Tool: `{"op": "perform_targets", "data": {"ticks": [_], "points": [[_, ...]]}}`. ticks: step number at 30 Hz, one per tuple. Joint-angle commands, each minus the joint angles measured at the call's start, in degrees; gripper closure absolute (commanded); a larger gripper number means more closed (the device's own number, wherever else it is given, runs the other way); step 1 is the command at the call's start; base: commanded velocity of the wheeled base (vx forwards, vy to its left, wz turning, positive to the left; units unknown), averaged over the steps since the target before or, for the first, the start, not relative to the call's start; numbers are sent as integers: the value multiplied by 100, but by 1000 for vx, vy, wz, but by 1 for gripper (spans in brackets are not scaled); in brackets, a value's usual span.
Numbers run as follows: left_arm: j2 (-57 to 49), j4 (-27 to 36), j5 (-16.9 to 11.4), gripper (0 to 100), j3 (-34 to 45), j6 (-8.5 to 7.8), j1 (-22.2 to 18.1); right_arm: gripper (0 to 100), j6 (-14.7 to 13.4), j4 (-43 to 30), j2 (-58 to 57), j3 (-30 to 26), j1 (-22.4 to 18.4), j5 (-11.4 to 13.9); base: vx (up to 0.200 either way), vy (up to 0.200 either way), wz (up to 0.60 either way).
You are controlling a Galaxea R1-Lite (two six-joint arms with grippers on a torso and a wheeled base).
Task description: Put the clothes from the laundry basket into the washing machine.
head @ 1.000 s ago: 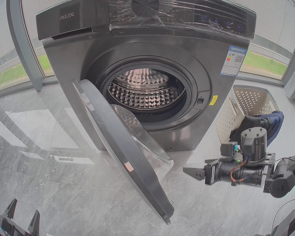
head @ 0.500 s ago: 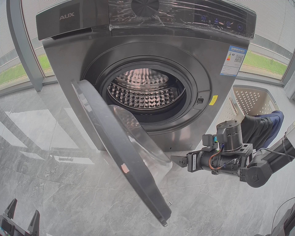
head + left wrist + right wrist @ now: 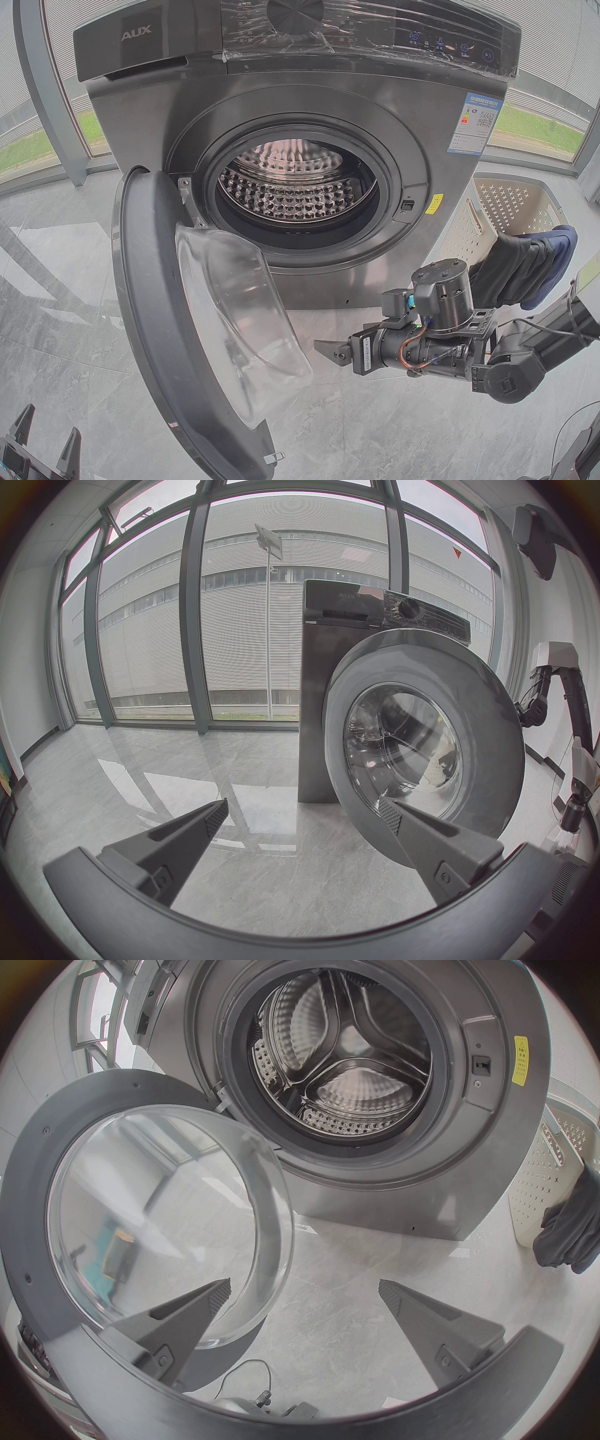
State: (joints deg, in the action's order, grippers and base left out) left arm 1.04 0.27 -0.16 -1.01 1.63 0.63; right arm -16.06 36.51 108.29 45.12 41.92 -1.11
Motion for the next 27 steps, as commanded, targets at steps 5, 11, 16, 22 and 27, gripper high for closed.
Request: {"op": "perform_targets", "data": {"ticks": [5,11,16,22,27], "points": [[-7,0,-2,0,84,-5,-2,0,-20,5,377,305,62,-205,0,0,0],[-7,0,-2,0,84,4,-2,0,-38,84,781,542,404,-214,0,0,0],[-7,0,-2,0,84,-5,-2,0,-64,691,1036,621,721,-214,0,0,0],[-7,0,-2,0,84,-5,-2,0,-64,866,1159,788,826,-223,0,0,0],[-7,0,-2,0,84,-5,-2,0,-64,866,1115,841,721,-214,0,0,0]]}}
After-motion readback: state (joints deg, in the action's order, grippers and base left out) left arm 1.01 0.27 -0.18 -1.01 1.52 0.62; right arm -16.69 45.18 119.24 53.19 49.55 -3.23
